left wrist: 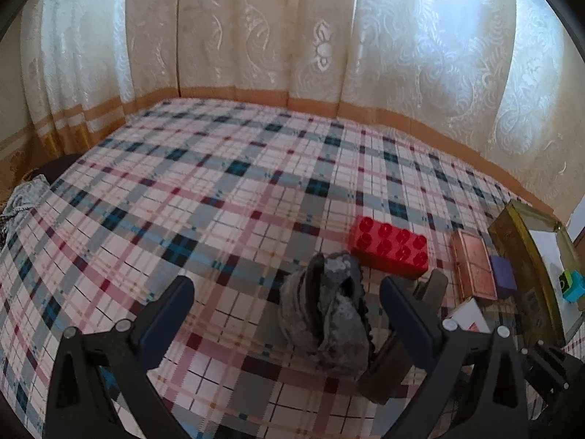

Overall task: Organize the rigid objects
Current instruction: 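Grasp the white Oriental Club box with the right tool while the left tool grasps the grey fuzzy item, then carry the white box and grey fuzzy item over the gold tray with both tools, then lower and release the grey item and white box into the tray with both tools, then lift both open tools up and away from the tray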

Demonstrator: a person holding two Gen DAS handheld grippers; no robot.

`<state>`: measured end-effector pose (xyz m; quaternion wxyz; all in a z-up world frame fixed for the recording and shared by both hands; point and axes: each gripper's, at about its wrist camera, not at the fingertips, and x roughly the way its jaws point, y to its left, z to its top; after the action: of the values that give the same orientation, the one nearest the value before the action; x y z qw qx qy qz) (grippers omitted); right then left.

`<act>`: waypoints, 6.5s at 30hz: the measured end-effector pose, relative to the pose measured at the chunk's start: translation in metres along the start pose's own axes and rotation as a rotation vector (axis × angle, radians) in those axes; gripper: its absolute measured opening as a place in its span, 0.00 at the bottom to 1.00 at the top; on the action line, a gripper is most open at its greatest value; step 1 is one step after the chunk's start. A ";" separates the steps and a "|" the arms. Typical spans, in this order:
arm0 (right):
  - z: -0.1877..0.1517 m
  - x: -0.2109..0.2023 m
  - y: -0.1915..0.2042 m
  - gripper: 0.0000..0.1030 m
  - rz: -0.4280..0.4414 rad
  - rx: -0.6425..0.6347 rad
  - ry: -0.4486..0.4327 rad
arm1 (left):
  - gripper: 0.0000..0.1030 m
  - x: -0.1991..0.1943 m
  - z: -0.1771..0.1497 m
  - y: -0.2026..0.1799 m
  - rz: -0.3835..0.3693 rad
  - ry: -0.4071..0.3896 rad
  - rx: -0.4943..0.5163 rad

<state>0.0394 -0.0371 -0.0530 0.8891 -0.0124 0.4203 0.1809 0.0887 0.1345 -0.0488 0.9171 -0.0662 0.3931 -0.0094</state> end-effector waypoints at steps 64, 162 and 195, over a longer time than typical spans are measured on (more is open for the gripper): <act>-0.005 -0.120 -0.079 0.44 -0.213 0.058 -0.511 | 0.42 -0.090 -0.017 -0.116 0.004 -0.412 0.140; -0.012 -0.132 -0.299 0.44 -0.472 0.314 -0.353 | 0.42 -0.021 -0.024 -0.359 -0.154 -0.192 0.359; -0.042 -0.188 -0.265 0.84 -0.608 0.349 -0.728 | 1.00 -0.067 -0.039 -0.315 -0.107 -0.457 0.315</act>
<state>-0.0128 -0.3502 0.0265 0.9793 0.0783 0.0845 -0.1665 0.0254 -0.1777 0.0137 0.9791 0.0563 0.1657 -0.1036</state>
